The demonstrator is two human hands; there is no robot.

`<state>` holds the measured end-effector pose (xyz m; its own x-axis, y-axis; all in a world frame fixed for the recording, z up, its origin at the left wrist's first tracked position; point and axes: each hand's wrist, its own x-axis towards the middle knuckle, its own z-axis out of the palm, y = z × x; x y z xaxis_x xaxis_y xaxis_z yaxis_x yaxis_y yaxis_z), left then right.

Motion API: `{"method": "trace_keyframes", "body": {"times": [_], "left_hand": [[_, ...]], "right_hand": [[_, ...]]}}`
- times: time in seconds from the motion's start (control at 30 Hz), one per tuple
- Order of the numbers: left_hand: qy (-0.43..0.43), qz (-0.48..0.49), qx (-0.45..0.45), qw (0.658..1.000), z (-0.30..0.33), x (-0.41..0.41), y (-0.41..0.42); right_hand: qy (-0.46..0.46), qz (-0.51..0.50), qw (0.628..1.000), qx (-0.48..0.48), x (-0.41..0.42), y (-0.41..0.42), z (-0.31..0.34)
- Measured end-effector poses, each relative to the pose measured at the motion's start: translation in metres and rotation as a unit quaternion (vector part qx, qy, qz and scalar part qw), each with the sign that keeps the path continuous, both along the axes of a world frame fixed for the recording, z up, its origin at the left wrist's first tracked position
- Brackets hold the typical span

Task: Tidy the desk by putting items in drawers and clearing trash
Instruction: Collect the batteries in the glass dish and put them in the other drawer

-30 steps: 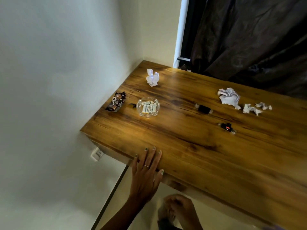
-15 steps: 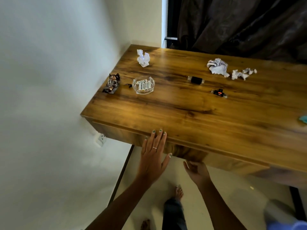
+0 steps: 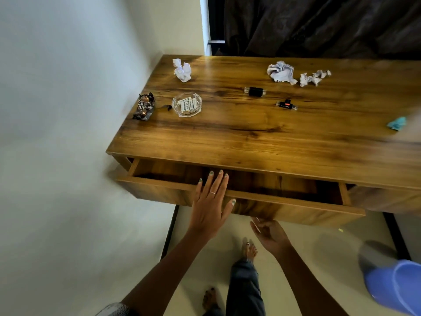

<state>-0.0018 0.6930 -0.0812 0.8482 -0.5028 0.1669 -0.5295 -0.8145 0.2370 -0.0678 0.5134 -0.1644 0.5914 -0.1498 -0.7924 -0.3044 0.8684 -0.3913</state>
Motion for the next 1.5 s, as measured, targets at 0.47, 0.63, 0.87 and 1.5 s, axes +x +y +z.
{"method": "trace_keyframes", "body": {"times": [0.47, 0.63, 0.87, 1.5], "left_hand": [[-0.006, -0.005, -0.083, 0.997, 0.008, -0.056, 0.029], [-0.051, -0.023, -0.083, 0.995, 0.01, -0.063, 0.041], [-0.034, -0.04, -0.098, 0.994, 0.003, -0.07, 0.051], [0.116, -0.06, -0.182, 0.975, 0.025, -0.035, 0.062]], "right_hand": [[0.0, 0.197, 0.554, -0.809, -0.099, 0.042, 0.124], [-0.036, 0.467, 0.449, -0.761, -0.082, 0.052, 0.13], [-0.048, 0.521, 0.44, -0.73, -0.096, 0.051, 0.137], [-0.138, 0.688, 0.504, -0.504, -0.011, 0.032, 0.18]]}}
